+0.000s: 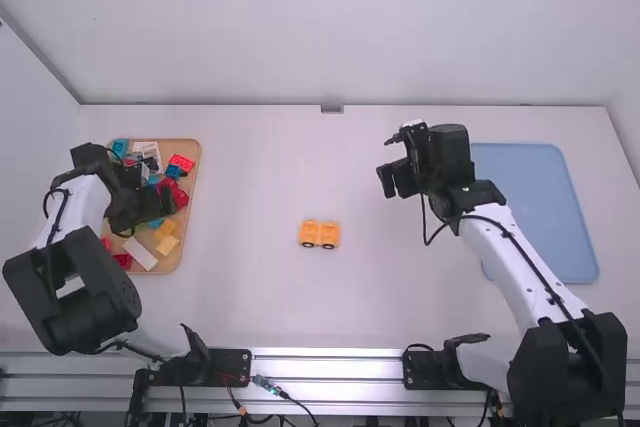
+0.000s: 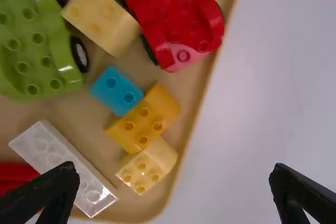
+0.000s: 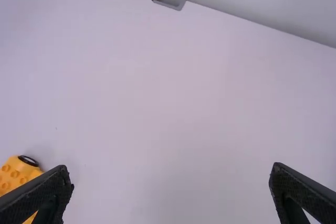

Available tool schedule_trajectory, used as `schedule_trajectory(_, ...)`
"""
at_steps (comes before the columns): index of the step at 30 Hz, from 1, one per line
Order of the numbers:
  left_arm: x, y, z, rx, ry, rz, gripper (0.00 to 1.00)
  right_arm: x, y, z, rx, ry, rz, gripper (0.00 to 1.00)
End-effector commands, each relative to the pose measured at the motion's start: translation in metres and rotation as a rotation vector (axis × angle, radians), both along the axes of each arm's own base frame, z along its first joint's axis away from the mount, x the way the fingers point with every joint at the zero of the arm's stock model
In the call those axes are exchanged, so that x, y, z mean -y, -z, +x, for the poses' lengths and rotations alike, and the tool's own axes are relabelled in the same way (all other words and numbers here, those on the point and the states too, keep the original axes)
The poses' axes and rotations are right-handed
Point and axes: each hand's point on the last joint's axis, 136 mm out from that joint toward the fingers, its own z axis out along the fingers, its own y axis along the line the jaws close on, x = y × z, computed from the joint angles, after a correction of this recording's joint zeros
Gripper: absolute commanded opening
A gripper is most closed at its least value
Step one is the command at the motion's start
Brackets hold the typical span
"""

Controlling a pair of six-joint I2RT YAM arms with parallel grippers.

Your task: Assemble lego blocks to make yellow taxi

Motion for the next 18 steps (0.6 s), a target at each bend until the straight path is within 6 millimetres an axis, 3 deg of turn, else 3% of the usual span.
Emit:
schedule_trajectory(1, 0.014, 0.005, -0.003, 0.002, 0.045, -0.056, 0.99, 0.0, -0.024, 0.007, 0.061, -0.005, 0.0, 0.99)
schedule_trajectory(9, 0.006, 0.037, -0.026, -0.083, -0.038, 0.008, 0.99, 0.005, -0.025, 0.01, 0.076, 0.023, -0.027, 0.99)
schedule_trajectory(14, 0.01, 0.035, -0.03, -0.068, -0.002, 0.019, 0.99, 0.019, -0.029, 0.019, 0.114, 0.089, -0.073, 0.99)
schedule_trajectory(18, 0.013, 0.025, -0.027, -0.041, 0.037, 0.038, 0.99, 0.018, -0.037, 0.024, 0.153, 0.085, -0.065, 0.99)
